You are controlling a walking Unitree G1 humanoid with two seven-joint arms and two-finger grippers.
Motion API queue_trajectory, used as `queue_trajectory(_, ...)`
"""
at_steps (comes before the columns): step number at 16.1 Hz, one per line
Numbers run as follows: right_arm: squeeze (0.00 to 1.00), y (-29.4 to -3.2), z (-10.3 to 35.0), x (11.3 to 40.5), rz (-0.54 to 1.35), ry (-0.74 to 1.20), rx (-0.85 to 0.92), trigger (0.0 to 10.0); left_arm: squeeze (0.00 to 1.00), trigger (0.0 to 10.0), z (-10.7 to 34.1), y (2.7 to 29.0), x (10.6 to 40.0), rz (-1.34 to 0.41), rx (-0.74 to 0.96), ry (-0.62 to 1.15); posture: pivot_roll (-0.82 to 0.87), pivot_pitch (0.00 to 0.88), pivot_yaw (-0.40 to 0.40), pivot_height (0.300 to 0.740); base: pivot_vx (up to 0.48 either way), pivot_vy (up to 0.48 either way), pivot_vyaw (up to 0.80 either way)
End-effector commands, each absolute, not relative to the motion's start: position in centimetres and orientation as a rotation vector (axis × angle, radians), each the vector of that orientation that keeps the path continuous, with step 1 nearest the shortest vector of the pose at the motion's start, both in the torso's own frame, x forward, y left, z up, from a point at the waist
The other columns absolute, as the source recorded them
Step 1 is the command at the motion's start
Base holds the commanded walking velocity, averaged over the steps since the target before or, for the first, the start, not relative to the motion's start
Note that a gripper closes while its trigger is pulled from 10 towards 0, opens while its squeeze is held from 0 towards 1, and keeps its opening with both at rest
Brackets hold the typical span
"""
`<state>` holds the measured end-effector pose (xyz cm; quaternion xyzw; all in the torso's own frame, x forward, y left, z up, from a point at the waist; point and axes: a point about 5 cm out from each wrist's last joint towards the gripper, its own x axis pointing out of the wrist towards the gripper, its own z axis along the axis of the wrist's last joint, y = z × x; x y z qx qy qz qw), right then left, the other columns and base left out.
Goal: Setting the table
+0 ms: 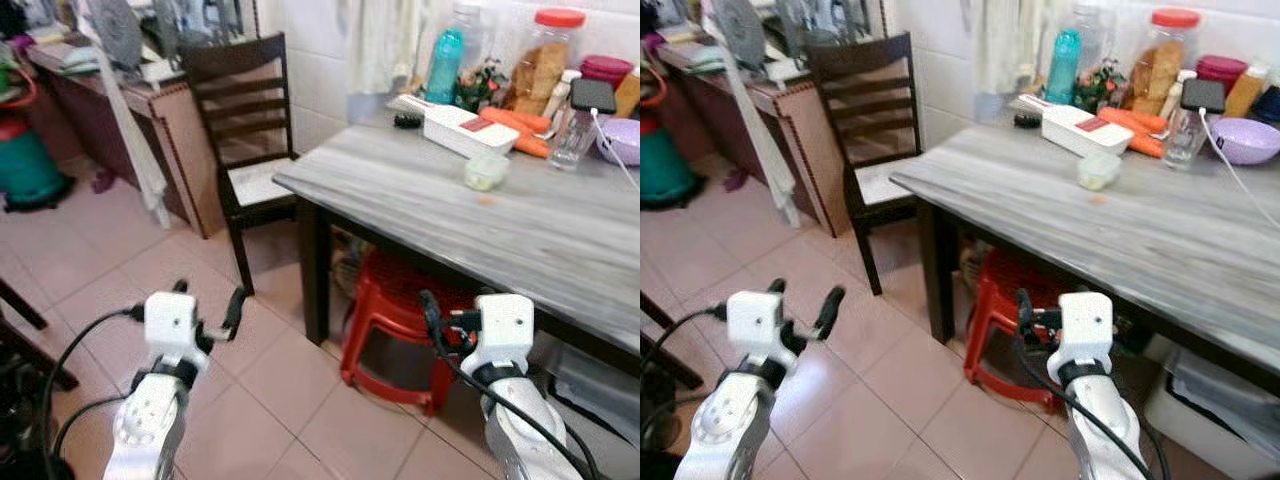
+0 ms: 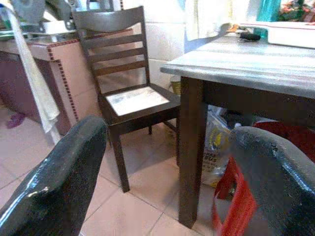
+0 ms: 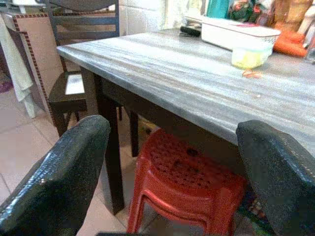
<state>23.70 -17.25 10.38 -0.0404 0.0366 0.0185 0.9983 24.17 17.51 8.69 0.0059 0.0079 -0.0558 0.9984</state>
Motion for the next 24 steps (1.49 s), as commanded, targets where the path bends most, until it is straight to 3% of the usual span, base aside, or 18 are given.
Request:
queue_trajectory(1, 0.0, -17.47, 10.27, 23.73, 0.03, 0.094, -0.075, 10.0, 0.0, 10.0, 9.24, 17.53, 24.28, -0.105, 0.025, -0.002, -0.02, 0.0, 0.04, 0.74, 0.0, 0.0, 0.0)
queue_trajectory(6, 0.0, -17.07, 10.65, 23.95, 0.05, 0.081, -0.023, 10.0, 0.0, 10.0, 9.77, 17.03, 24.82, -0.105, 0.04, 0.001, -0.02, 0.0, 0.044, 0.74, 0.0, 0.0, 0.0)
queue_trajectory(12, 0.0, -17.17, 10.32, 23.66, 0.033, 0.085, -0.016, 10.0, 0.0, 10.0, 9.72, 17.26, 24.91, -0.084, 0.065, 0.015, -0.03, 0.0, 0.058, 0.74, 0.0, 0.0, -0.76)
queue_trajectory(24, 0.0, -17.48, 10.46, 24.15, 0.005, 0.078, 0.0, 10.0, 0.0, 10.0, 9.93, 17.24, 25.12, -0.067, 0.076, 0.016, -0.03, 0.0, 0.055, 0.74, -0.04, 0.0, 0.0)
